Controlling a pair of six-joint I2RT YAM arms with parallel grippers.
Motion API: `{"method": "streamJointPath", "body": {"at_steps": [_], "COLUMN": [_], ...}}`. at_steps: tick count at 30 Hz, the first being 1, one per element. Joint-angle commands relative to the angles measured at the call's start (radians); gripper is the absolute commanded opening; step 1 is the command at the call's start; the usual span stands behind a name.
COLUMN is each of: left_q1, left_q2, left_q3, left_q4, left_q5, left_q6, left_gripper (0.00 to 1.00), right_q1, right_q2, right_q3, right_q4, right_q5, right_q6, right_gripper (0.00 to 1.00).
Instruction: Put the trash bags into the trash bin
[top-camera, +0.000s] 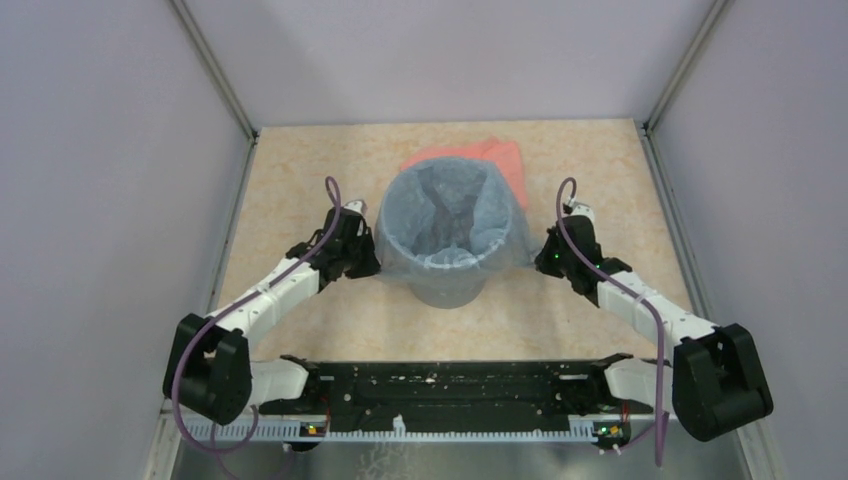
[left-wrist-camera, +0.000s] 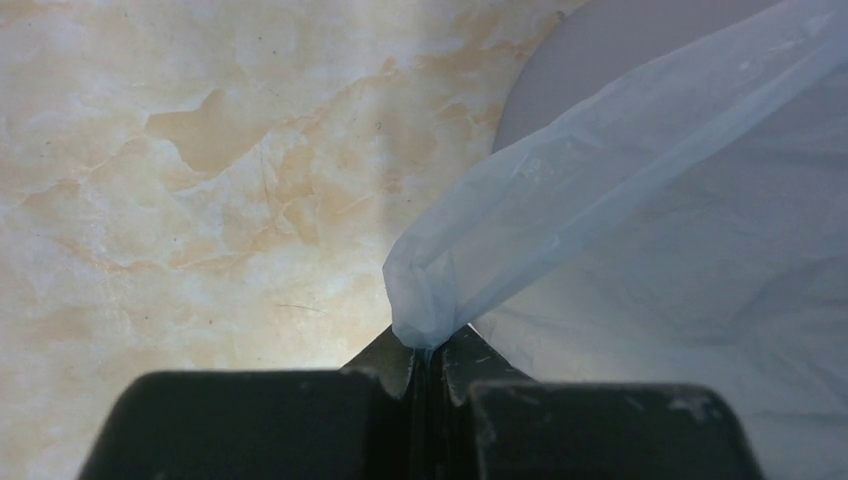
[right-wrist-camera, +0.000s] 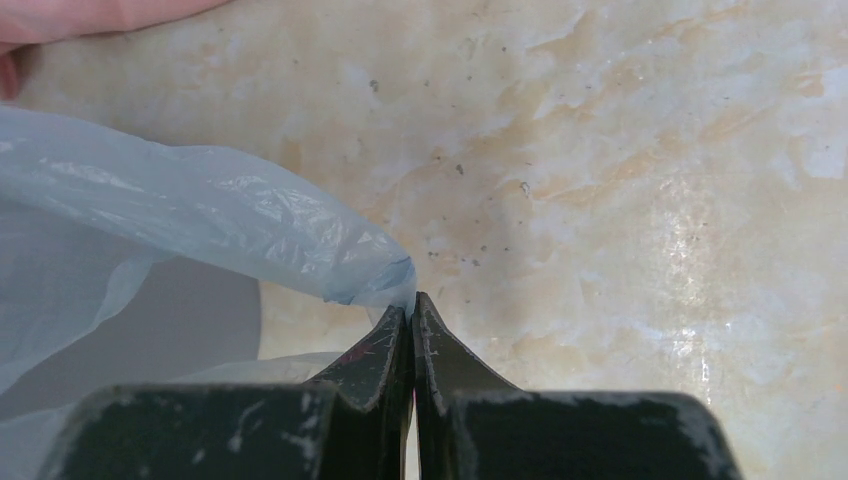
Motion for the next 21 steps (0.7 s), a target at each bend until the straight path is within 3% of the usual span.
{"method": "streamJointPath", "body": {"at_steps": [1,21], "left_q1": [0.04,0.109], "left_q2": [0.054,0.164], "left_q3": [-0.03,-0.082], "left_q4": [0.06,0.123], "left_q5": [0.041,0.023], "left_q6": [-0.001,-0.073], "left_gripper": [0.0,0.0], "right_q1": [-0.006,-0.006], "right_q2": [0.044,0.087], "right_q3": [0.001,-0.038], "right_q4": [0.038,0.152], "right_q5": [0.079,0.273], "right_q6": [-0.029,-0.055], "right_gripper": [0.0,0.0]}}
